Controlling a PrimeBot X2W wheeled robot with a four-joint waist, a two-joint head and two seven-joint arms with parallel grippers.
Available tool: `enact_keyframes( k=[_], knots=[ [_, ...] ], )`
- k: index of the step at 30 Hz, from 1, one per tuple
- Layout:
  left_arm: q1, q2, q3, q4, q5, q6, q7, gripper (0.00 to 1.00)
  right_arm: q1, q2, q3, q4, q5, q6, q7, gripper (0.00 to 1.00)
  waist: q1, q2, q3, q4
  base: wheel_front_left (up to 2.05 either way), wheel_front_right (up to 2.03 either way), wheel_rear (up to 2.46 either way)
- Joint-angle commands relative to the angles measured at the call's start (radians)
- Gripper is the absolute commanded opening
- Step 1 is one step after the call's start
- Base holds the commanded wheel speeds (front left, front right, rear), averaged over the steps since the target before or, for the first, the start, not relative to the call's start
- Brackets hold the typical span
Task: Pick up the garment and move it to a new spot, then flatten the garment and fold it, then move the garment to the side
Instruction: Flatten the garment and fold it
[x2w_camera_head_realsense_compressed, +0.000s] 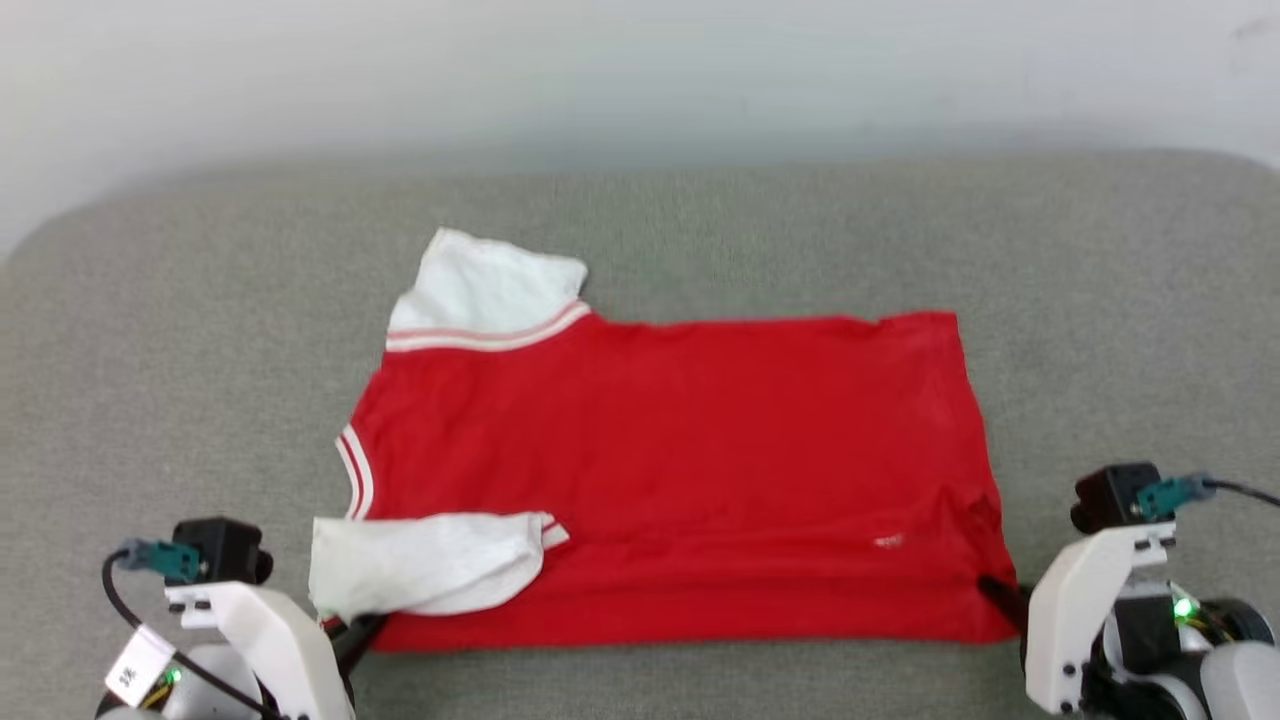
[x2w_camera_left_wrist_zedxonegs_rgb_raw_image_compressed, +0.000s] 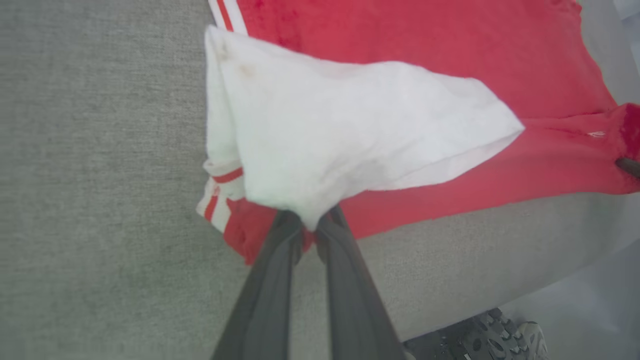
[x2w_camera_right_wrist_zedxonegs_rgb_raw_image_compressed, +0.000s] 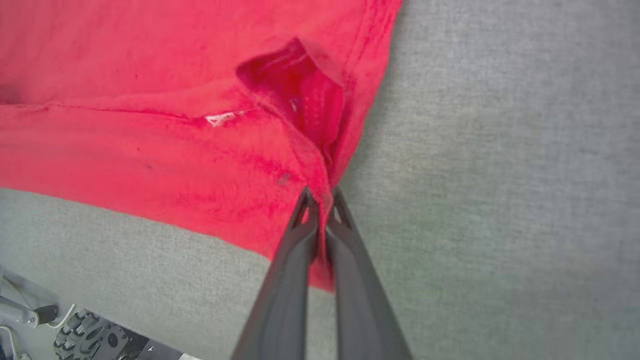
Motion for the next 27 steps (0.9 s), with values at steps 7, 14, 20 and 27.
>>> enact_keyframes(
  k=[7,14,20,27],
  knots=[
    [0.109,0.018,-0.004,-0.03,-0.024,0.041,0.024,0.0,0.132,-0.004,-0.022,-0.074,0.005,-0.001,0.031,0.0,-0.0001,0.0,-0.096,0.014,0.0,0.0,0.0],
    [0.181,-0.019,-0.022,0.03,-0.061,0.049,0.027,0.0,0.251,0.04,-0.075,-0.107,-0.019,-0.001,0.047,0.0,-0.0001,0.0,-0.102,0.01,0.0,0.0,0.0],
    [0.147,-0.06,-0.044,0.134,-0.055,0.004,-0.008,0.45,0.277,0.081,-0.092,-0.064,-0.018,-0.001,-0.016,1.0,-0.0001,0.0,-0.094,0.011,0.0,0.0,0.0],
    [0.084,-0.086,-0.041,0.191,-0.025,-0.044,-0.078,1.0,0.255,0.072,-0.082,-0.085,-0.023,-0.001,-0.217,1.0,-0.0001,0.0,-0.097,0.011,0.0,0.0,0.0]
  ],
)
